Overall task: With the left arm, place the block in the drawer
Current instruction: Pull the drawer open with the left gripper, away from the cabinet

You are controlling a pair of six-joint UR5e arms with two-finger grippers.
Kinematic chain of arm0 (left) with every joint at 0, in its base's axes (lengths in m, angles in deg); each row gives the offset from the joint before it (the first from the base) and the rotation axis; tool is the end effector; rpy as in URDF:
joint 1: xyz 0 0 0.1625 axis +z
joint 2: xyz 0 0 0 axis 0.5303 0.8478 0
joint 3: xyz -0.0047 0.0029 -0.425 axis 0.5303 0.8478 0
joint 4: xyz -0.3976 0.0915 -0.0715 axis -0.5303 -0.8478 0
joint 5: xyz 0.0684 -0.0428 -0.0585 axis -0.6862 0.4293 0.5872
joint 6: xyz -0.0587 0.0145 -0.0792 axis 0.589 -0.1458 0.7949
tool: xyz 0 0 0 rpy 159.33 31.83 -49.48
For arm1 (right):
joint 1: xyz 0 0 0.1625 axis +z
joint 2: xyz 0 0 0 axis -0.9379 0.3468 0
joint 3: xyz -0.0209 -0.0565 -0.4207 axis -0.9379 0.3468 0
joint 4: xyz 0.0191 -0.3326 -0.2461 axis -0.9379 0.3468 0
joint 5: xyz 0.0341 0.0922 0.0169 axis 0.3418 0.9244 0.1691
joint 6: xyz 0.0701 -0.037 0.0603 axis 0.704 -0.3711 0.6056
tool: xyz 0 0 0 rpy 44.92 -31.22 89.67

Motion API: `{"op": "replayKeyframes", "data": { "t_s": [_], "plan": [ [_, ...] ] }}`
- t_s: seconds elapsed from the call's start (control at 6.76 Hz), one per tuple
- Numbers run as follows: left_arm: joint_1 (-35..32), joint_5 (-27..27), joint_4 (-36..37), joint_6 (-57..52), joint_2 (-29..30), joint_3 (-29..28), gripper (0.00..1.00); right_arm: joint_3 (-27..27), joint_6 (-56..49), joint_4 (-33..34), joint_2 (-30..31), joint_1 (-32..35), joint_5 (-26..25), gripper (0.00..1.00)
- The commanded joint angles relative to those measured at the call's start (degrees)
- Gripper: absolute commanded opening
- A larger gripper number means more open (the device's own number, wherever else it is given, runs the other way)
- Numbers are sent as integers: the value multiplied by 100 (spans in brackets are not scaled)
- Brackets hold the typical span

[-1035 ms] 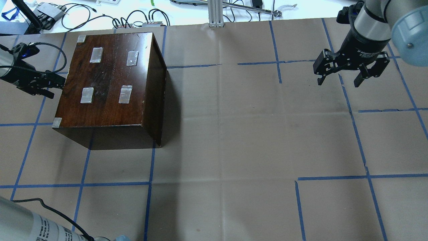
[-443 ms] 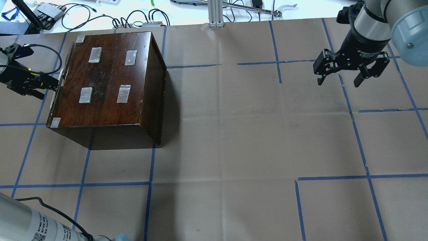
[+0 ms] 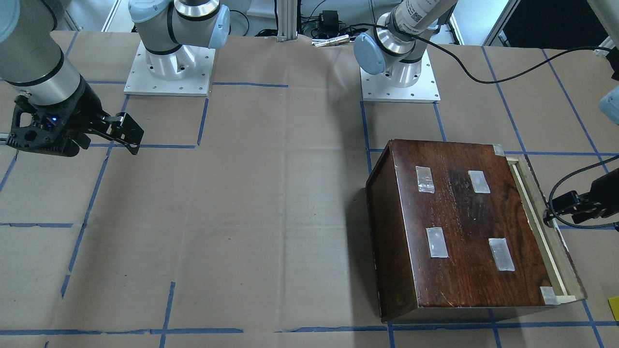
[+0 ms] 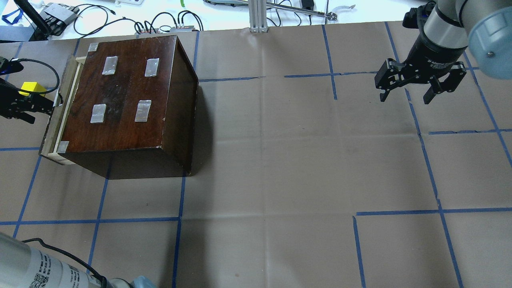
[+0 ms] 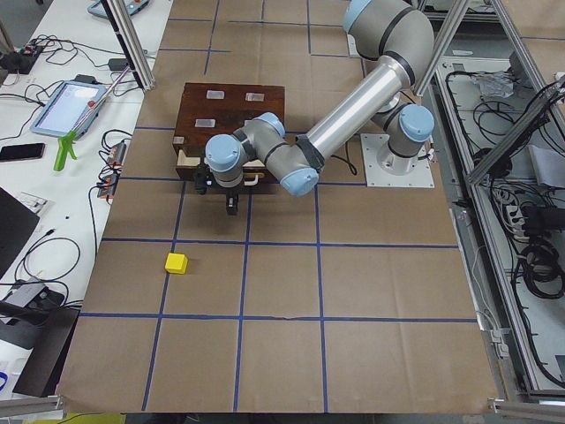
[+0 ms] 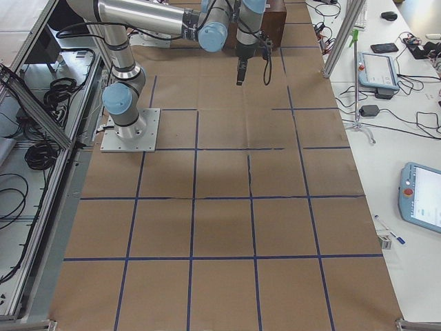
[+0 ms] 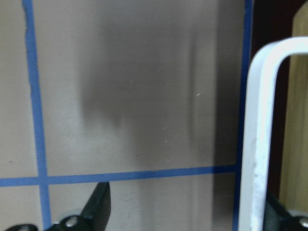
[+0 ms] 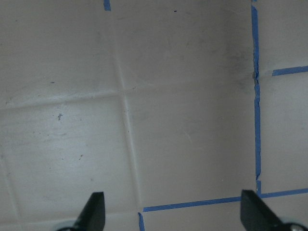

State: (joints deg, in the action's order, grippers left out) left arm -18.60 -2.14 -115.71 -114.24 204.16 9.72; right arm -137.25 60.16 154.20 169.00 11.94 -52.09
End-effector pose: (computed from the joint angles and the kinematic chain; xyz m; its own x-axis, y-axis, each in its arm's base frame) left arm 0.2840 -0.5802 0.2848 -0.9839 -0.0070 0.1783 -0.0109 0.9997 -0.0209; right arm 0.0588 -0.5172 0.4324 -0.9928 0.1199 -0.0017 0.1196 0.9906 0.0660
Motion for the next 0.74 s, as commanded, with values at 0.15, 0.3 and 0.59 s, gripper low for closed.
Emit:
{"op": "replayKeyframes", "data": {
  "t_s": [0.15,0.3,0.59],
  "plan": [
    [176,-48,159,-185,-12,-5,99,-3,-2,0,4,0,0,100],
    [202,-152,237,-255,-12,-5,99,-3,-2,0,4,0,0,100],
    [360,-250,335,-448,-3,-14,99,-3,-2,0,4,0,0,100]
  ]
}}
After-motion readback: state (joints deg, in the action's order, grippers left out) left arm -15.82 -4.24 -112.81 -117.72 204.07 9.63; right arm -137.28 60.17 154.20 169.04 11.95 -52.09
